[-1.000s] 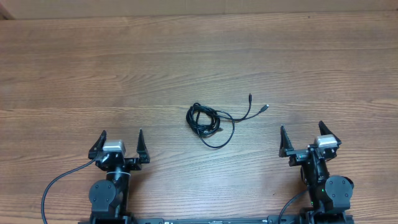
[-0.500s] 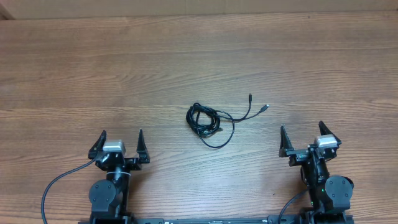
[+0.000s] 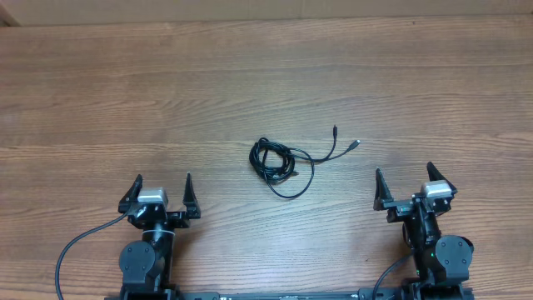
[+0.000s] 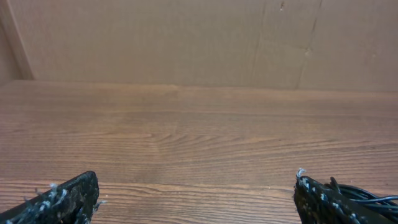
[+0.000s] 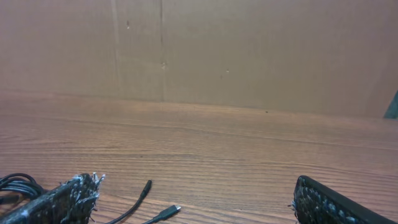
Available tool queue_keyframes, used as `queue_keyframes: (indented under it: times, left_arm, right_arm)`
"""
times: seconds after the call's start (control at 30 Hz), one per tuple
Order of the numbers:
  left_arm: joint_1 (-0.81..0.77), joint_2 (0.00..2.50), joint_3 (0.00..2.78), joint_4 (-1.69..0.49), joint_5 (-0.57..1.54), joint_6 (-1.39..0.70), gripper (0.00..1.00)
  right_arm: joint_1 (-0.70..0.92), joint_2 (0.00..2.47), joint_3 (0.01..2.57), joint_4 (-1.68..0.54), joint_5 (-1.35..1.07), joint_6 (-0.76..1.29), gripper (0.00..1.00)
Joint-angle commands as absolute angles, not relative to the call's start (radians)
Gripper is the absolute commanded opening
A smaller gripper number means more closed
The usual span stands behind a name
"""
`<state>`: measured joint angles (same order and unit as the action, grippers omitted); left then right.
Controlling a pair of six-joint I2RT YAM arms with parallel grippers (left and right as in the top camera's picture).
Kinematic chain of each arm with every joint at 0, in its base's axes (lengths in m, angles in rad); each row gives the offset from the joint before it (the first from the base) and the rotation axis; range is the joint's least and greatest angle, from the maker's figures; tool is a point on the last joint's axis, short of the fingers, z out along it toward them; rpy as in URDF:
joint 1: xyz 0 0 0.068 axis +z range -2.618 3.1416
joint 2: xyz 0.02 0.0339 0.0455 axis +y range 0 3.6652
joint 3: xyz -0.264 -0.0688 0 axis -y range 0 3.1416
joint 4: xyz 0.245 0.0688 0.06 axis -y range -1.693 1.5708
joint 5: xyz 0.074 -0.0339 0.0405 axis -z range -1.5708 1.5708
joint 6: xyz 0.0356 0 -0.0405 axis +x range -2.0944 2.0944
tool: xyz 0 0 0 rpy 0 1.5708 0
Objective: Untangle cables
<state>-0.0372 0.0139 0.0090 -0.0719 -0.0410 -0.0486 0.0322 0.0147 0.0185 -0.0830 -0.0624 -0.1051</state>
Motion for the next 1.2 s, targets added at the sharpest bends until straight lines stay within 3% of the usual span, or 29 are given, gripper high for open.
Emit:
queue_keyframes:
  times: [0.0,0.17,0.37,0.8,1.17]
  left_arm:
    - [-0.033,0.008,0.005,-0.046,-0.01,-0.039,1.0]
    - [-0.033,0.008,0.015,0.003,0.132,-0.05,1.0]
    - [-0.033,0.008,0.068,-0.021,0.143,-0.091,1.0]
    - [-0.033,0.072,0.324,-0.315,0.127,-0.09,1.0]
    - [-0.033,0.32,0.546,-0.475,0.128,-0.09,0.99]
  right_arm:
    - [0.026,0.003,0.008,-0.081,-0.053,-0.106,1.0]
    - [0.026,0.003,0.008,-0.081,-0.053,-0.106,1.0]
    - [0.026,0.003,0.008,-0.081,-0.053,-0.106,1.0]
    - [0.026,0.003,0.008,-0.081,-0.053,-0.106,1.0]
    - [0.026,0.003,0.008,-0.081,-0.053,-0.106,1.0]
